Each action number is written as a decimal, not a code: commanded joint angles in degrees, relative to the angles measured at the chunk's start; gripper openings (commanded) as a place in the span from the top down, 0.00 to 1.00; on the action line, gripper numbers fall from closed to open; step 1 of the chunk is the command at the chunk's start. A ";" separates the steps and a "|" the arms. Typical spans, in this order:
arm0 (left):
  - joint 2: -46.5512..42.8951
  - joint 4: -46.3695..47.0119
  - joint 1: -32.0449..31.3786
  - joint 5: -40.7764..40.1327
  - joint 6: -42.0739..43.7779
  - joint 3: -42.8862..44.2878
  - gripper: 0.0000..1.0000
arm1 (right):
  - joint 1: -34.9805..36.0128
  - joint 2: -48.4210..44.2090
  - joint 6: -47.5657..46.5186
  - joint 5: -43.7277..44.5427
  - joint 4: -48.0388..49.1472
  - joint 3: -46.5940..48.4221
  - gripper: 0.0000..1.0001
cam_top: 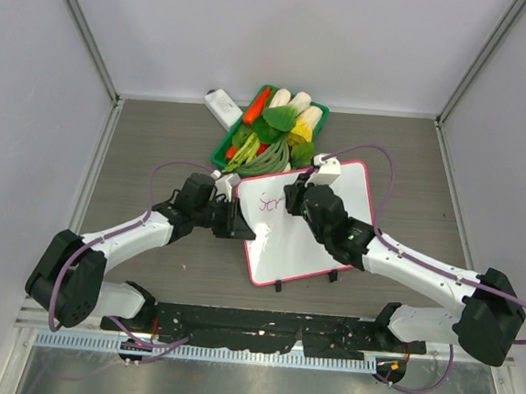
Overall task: Write a sentence on the whiteboard
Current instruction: Write with the whiteboard marker on the whiteboard.
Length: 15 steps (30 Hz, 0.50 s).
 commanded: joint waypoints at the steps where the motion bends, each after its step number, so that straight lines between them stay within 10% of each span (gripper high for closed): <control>1: 0.91 -6.16 -1.34 -7.53 5.20 0.23 1.00 | -0.27 -1.46 0.29 1.56 -1.04 0.12 0.99; 15: 0.74 -6.42 -1.43 -7.88 5.37 0.23 1.00 | -0.27 -4.19 -0.76 3.39 -1.04 1.27 0.99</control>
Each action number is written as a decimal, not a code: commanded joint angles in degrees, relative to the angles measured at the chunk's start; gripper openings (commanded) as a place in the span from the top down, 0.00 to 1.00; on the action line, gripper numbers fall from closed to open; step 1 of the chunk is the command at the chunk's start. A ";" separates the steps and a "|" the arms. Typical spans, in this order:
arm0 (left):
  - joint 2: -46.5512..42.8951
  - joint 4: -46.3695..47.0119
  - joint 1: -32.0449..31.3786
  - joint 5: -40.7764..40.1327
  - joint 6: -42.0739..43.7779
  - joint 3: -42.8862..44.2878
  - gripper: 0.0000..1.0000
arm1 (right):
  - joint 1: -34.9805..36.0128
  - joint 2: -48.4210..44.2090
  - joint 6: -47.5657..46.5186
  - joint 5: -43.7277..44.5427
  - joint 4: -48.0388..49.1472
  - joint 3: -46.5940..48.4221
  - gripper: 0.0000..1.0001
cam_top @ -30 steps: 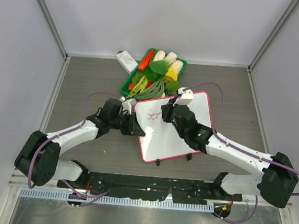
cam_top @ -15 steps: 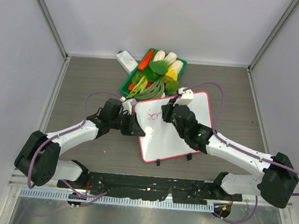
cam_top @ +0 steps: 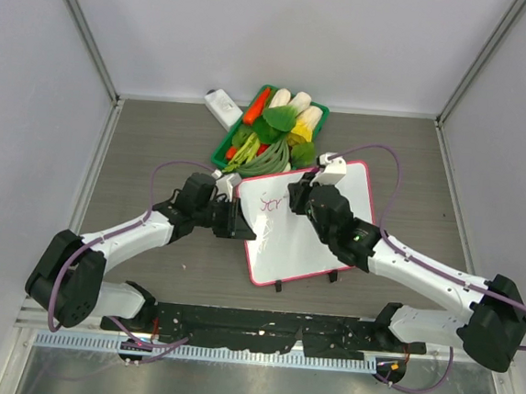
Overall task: Write a sentence on the whiteboard
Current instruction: Write with the whiteboard marker on the whiteboard.
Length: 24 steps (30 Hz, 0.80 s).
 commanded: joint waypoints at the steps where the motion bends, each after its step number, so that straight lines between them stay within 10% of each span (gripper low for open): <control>1: 0.85 -5.79 -1.08 -7.62 4.91 -0.19 1.00 | -0.25 -1.80 -0.68 3.14 0.14 1.18 0.99; 24: 0.85 -6.05 -1.16 -7.97 5.00 -0.36 1.00 | -0.16 0.92 -0.15 -0.99 -0.29 -0.23 0.98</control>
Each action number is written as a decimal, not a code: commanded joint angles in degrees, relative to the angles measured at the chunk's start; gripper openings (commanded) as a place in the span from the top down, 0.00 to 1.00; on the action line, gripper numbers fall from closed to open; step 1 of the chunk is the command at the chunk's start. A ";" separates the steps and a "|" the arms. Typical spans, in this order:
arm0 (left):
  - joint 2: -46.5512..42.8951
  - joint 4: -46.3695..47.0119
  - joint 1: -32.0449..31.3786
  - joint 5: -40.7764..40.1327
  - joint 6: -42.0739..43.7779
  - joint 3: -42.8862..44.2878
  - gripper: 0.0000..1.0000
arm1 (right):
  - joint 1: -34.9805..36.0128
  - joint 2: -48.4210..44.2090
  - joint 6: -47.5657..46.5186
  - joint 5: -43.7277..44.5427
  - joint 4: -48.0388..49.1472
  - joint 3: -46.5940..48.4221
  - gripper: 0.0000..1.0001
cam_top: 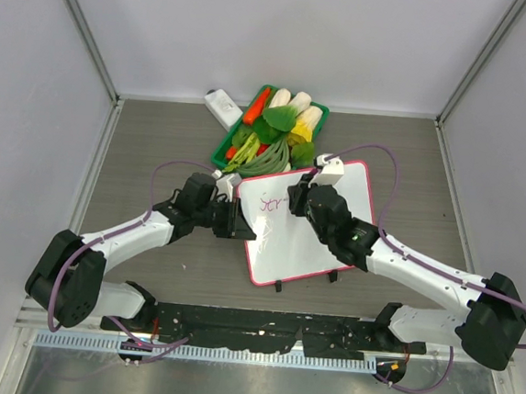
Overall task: Write a sentence on the whiteboard
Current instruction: Write with the whiteboard marker on the whiteboard.
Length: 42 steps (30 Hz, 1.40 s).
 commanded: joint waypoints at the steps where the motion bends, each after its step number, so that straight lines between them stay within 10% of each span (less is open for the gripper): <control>1: 0.76 -5.90 -0.95 -7.79 4.96 -0.43 1.00 | -0.14 0.37 0.31 -1.25 0.80 -0.33 0.98; 42: 0.32 -6.07 -1.47 -8.41 5.04 -0.69 1.00 | -0.05 -0.42 -0.13 4.28 -0.70 0.81 0.99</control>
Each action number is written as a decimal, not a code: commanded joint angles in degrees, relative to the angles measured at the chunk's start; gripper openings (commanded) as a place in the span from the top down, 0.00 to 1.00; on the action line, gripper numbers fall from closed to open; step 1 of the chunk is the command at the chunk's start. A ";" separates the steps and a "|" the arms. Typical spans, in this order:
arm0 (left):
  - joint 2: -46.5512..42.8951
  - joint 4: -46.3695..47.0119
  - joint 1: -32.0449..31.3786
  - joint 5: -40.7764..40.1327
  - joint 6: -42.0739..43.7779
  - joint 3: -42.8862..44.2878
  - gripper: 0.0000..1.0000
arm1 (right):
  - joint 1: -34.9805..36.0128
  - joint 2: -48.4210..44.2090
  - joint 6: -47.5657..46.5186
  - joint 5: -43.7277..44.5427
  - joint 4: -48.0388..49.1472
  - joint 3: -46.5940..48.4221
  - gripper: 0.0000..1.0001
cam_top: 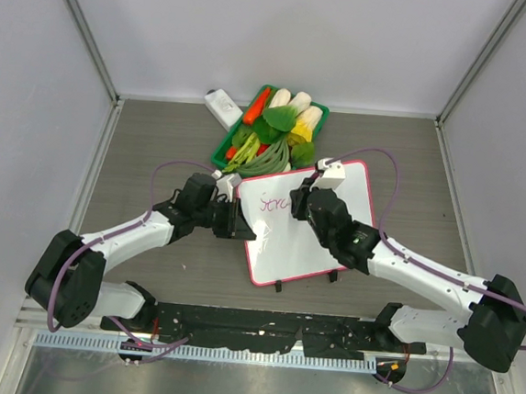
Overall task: Write a sentence on the whiteboard
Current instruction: Write with the whiteboard marker on the whiteboard.
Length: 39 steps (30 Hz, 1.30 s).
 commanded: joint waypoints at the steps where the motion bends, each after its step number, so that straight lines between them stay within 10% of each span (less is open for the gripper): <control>1: 0.34 -5.77 -1.32 -8.04 5.13 -0.69 1.00 | -0.27 0.98 -0.85 3.27 0.74 2.75 0.99; 39: 0.60 -6.12 -1.58 -8.39 5.39 -0.34 1.00 | -0.71 0.45 -1.47 3.01 2.59 2.40 0.99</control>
